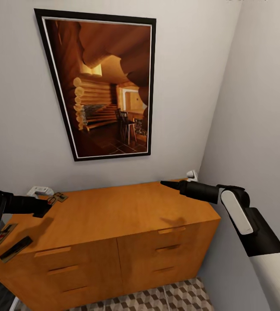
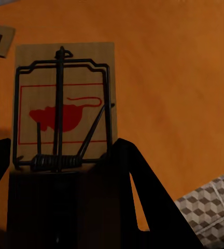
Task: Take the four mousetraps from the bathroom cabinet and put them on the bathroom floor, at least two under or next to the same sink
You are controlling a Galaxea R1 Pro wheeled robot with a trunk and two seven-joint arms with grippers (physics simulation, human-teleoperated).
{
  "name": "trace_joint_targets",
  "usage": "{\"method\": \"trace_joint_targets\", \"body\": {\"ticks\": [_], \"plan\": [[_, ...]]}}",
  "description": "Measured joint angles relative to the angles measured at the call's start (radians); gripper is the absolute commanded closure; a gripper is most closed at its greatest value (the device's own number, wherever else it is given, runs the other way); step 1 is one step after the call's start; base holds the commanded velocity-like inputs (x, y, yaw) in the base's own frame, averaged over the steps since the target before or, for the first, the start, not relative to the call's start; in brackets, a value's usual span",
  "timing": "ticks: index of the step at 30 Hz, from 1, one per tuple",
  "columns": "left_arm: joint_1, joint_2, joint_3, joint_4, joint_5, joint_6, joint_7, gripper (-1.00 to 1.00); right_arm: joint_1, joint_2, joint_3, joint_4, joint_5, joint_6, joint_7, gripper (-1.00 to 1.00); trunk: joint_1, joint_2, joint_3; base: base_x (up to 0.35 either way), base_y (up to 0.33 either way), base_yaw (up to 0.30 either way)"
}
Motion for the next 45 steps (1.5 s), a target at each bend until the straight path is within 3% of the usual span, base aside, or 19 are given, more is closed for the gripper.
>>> {"method": "trace_joint_targets", "body": {"ticks": [12, 30, 45], "plan": [[0.0, -0.001, 0.002, -0.036, 0.0, 0.0, 0.0, 1.0, 0.0, -0.003, 0.01, 0.0, 0.002, -0.003, -0.001, -1.0, -0.008, 0.014, 0.006, -0.014, 0.021, 0.0], [0.0, -0.001, 0.003, -0.031, 0.0, 0.0, 0.0, 1.0, 0.0, -0.003, 0.009, 0.001, 0.002, -0.005, -0.003, -1.0, -0.008, 0.014, 0.006, -0.21, 0.119, 0.004], [0.0, -0.019, 0.003, -0.033, 0.003, 0.0, -0.001, 1.0, 0.0, -0.002, 0.009, 0.002, 0.003, -0.006, -0.005, -1.0, -0.008, 0.014, 0.006, -0.007, 0.002, 0.246]]}}
